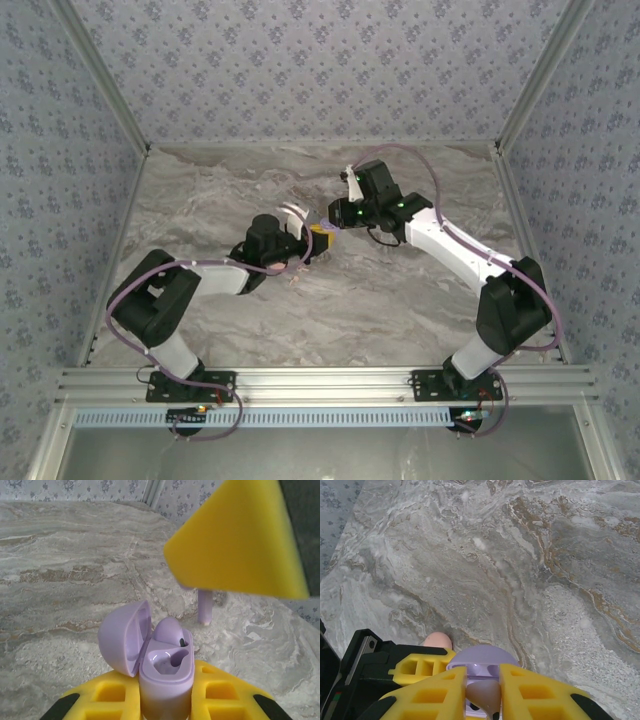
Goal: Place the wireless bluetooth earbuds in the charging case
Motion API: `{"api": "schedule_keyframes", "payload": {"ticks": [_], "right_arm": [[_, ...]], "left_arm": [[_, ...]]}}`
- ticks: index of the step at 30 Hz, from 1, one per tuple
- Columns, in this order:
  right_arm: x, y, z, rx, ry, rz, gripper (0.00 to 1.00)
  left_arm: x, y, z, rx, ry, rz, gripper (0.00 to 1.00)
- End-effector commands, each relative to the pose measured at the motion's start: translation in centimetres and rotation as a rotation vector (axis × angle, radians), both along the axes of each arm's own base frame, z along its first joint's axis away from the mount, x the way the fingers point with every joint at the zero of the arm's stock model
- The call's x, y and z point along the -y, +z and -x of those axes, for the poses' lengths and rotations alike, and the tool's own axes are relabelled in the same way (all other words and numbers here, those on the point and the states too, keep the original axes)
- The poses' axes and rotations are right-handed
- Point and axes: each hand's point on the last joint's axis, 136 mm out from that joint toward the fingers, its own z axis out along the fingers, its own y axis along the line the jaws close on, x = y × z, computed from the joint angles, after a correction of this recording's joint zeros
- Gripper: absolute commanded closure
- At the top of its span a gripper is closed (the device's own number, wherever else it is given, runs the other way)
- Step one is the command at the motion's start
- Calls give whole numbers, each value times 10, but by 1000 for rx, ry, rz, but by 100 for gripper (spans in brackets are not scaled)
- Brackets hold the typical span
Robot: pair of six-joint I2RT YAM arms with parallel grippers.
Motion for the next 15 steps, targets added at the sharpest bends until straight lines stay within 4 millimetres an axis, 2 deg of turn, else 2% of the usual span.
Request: {"api": "schedule_keyframes", "payload": {"ticks": [1, 15], "right_arm": [[-8, 24, 0, 60, 38, -34, 77], [-14, 23, 0, 59, 52, -25, 77]], "left_arm": [[9, 17, -1, 12, -28, 36, 88], [11, 17, 0, -2, -34, 27, 88]]}}
